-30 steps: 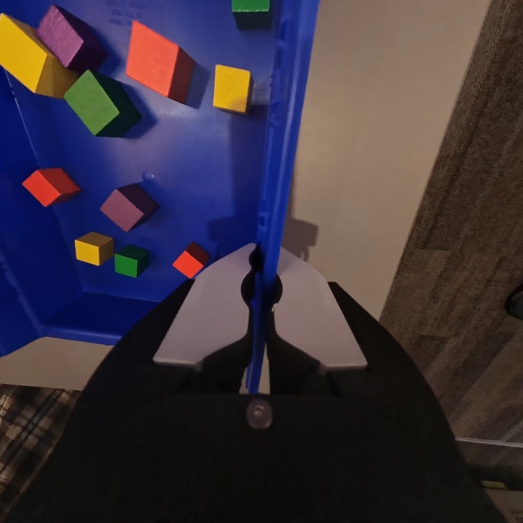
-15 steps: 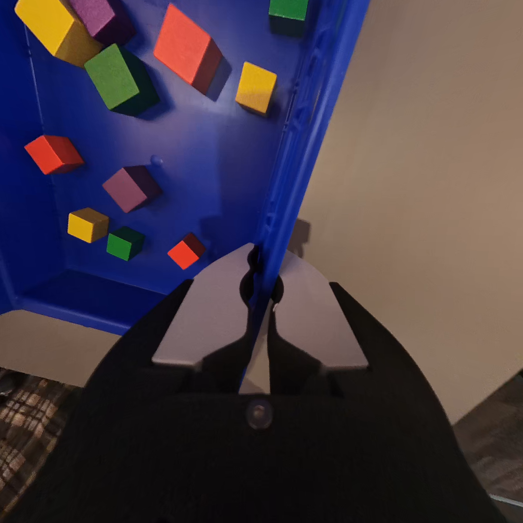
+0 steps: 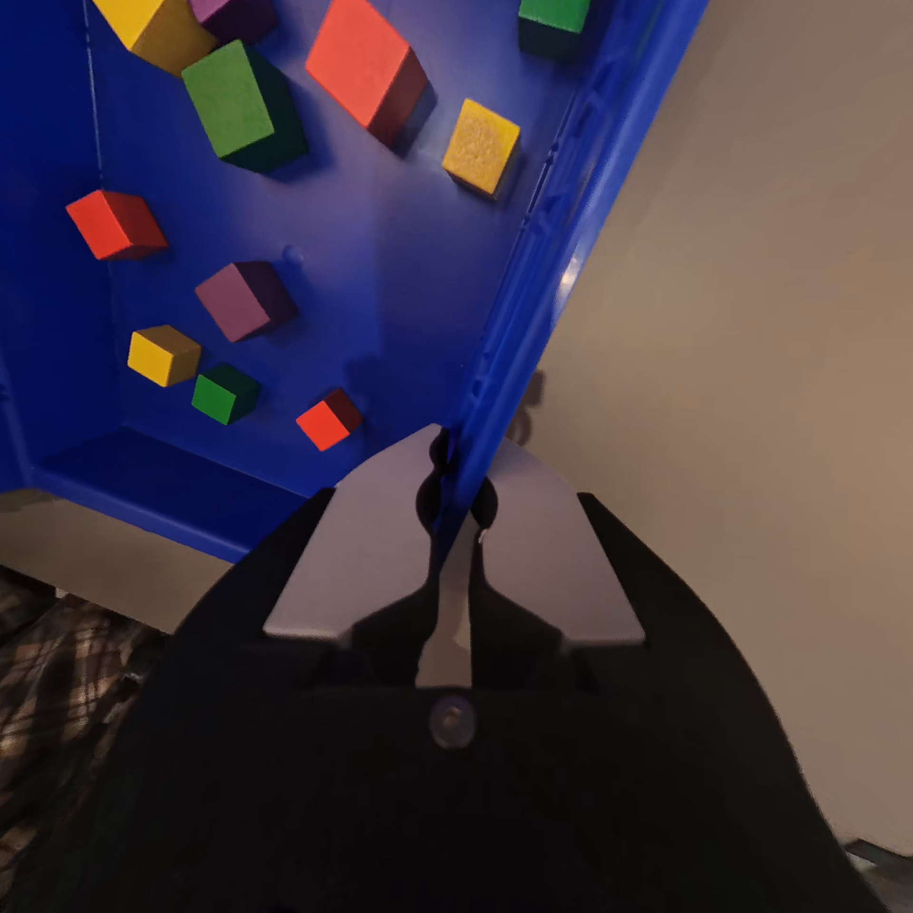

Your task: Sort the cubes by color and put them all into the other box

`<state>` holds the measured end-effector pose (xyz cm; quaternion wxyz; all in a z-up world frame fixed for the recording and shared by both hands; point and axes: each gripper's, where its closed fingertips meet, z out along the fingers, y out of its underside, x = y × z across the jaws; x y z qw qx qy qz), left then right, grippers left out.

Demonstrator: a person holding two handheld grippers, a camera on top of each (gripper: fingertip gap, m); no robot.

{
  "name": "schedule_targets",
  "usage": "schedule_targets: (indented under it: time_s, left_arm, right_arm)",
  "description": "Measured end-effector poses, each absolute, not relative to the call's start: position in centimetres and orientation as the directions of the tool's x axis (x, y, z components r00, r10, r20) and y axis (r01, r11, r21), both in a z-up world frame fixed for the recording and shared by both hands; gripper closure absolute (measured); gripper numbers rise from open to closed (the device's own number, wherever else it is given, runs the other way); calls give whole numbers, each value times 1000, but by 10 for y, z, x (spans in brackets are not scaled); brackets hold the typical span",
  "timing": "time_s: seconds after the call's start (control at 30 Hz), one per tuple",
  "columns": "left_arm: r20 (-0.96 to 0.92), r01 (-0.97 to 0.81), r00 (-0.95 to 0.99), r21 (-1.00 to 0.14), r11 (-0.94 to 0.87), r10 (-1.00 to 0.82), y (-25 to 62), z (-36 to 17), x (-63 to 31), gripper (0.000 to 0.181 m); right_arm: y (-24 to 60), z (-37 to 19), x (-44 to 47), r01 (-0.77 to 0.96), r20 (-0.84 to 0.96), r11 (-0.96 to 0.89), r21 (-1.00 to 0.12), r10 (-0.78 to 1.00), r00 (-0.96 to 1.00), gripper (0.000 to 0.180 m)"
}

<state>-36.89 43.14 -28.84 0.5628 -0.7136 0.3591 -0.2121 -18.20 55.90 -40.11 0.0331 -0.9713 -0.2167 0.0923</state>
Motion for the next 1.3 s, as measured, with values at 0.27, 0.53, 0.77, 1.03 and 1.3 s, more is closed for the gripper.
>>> schedule_targets:
  time_s: [0.27, 0.53, 0.77, 1.03, 1.3]
  left_arm:
    - [-105, -278, 706, -950, -138, -700, 431, -279, -399, 81]
    - [-106, -243, 757, -962, -127, -645, 431, -263, -428, 82]
    - [-78, -187, 788, -975, -118, -610, 430, -249, -452, 83]
    - [-73, -154, 839, -982, -106, -539, 430, -237, -486, 85]
    - [-49, -113, 865, -989, -99, -499, 431, -231, -509, 87]
  right_arm:
    - [551, -401, -249, 447, -182, -888, -104, 459, 870, 173]
    - [537, -400, -303, 440, -195, -893, -98, 451, 871, 172]
    - [534, -400, -351, 446, -198, -889, -103, 458, 867, 172]
    - [522, -396, -409, 418, -362, -902, -106, 426, 829, 162]
    - [513, -387, -422, 407, -497, -905, -127, 413, 763, 149]
